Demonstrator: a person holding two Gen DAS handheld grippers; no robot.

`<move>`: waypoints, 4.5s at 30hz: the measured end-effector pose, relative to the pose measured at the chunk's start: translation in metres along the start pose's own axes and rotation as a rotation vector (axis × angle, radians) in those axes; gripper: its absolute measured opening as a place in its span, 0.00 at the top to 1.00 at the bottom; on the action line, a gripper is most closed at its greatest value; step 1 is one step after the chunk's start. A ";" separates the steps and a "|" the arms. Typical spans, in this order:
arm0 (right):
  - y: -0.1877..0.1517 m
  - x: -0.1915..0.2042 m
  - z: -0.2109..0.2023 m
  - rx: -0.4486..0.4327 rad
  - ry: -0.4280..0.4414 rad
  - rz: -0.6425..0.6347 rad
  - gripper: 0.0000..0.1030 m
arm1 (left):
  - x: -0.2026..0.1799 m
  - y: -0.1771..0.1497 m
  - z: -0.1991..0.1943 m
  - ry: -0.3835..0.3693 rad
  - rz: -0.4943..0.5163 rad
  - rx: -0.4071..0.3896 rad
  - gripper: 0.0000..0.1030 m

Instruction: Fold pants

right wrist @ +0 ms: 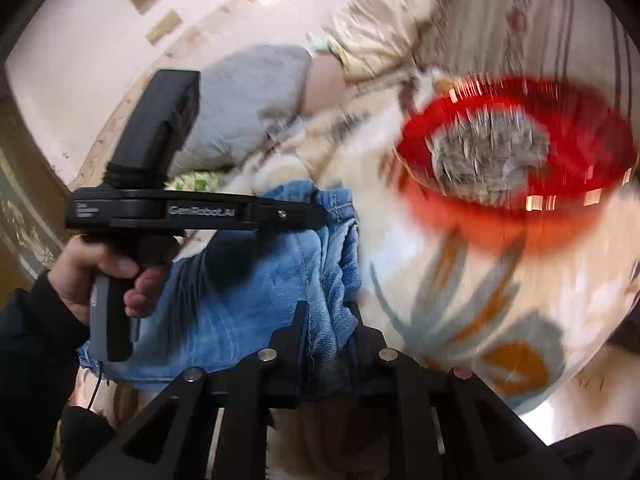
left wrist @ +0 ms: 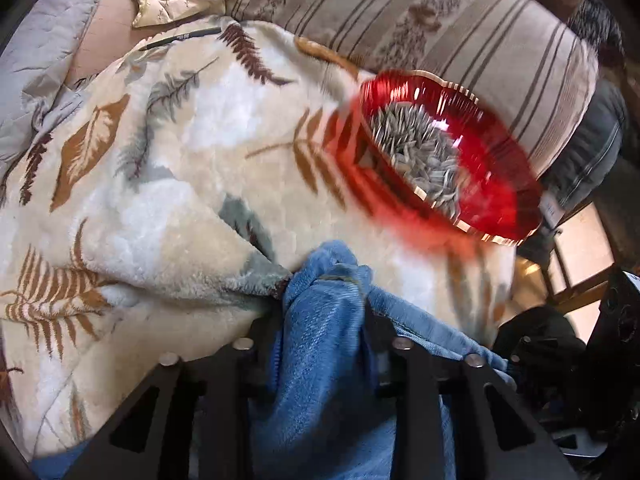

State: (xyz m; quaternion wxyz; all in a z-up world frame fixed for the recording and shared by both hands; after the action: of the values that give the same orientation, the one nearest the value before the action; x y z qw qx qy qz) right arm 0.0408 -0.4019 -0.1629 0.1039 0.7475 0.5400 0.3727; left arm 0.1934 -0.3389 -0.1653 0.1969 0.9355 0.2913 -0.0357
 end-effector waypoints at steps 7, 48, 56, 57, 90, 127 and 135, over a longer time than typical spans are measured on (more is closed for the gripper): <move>-0.006 -0.011 0.007 0.039 0.050 0.084 0.77 | -0.012 0.007 -0.052 0.083 0.115 -0.148 0.20; -0.076 0.287 0.067 0.031 0.092 -0.679 0.19 | 0.162 -0.235 -0.222 0.193 -0.321 -0.207 0.26; -0.024 0.194 0.042 0.088 0.161 -0.413 0.13 | 0.134 -0.249 -0.216 0.193 -0.472 -0.144 0.18; -0.022 0.184 0.043 0.124 0.192 -0.363 0.13 | 0.131 -0.248 -0.204 0.192 -0.491 -0.134 0.18; 0.003 0.124 0.067 0.149 0.124 -0.290 0.92 | 0.084 -0.166 -0.070 0.184 -0.448 -0.087 0.77; -0.013 0.380 0.088 0.090 0.143 -0.710 0.12 | 0.205 -0.461 -0.346 0.669 -0.791 -0.071 0.03; -0.039 0.396 0.102 0.159 0.135 -0.804 0.12 | 0.210 -0.475 -0.269 0.260 -1.064 -0.359 0.03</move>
State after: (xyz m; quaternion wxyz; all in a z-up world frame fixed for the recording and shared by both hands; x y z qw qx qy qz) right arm 0.1361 -0.0109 -0.0800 0.1477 0.4566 0.8216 0.3076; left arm 0.0892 0.2348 -0.1216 0.2700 0.6087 0.7452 0.0355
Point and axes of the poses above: each gripper's, at about its wrist camera, not at the fingertips, and z roughly the way its jaws point, x to its left, y to its top, the point moved 5 cm from there along z, roughly the way its jaws point, and after that the axes turned 5 degrees about x, right-handed, at the moved point
